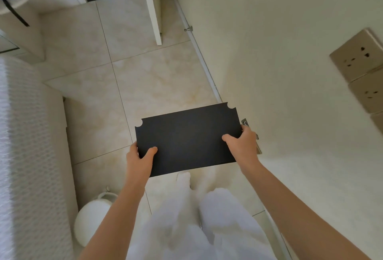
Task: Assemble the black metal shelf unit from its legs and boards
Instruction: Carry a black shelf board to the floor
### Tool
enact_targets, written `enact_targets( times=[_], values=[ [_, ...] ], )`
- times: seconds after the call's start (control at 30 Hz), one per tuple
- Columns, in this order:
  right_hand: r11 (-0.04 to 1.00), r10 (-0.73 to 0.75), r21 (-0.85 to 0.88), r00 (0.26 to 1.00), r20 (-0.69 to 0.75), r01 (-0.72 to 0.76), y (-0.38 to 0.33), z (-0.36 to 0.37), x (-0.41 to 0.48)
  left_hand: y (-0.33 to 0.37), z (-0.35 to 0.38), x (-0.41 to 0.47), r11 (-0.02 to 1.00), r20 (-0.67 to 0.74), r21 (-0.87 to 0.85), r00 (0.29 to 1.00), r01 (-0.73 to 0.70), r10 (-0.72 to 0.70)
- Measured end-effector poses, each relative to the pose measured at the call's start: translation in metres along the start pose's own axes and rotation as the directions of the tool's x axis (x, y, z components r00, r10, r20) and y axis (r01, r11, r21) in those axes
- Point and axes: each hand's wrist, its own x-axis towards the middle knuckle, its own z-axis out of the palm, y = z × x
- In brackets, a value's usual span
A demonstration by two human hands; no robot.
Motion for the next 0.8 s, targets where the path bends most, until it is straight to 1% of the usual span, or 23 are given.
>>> enact_targets(
  times=[0.2,0.27,0.43,0.6,0.8],
  values=[
    [0.994,-0.008,-0.112,1.000,0.005,0.008,-0.033,0.006,0.072,0.035,0.035,0.050,0.999,0.017,-0.037,1.000,0.018,-0.017],
    [0.993,-0.008,-0.121,0.999,0.040,0.013,-0.044,0.008,0.101,0.044,0.050,0.066,0.998,0.003,-0.055,1.000,0.018,-0.018],
    [0.989,-0.008,-0.148,0.990,0.141,0.029,-0.057,0.021,0.181,0.051,0.090,0.115,0.993,-0.069,-0.099,0.995,0.067,-0.074],
    [0.983,-0.020,-0.174,0.980,0.198,0.055,-0.047,0.058,0.268,0.027,0.138,0.184,0.984,-0.113,-0.141,0.986,0.104,-0.121],
    [0.971,0.032,-0.237,0.977,0.212,0.019,0.006,0.128,0.379,-0.042,0.188,0.295,0.984,-0.117,-0.100,0.980,0.147,-0.158]
  ],
)
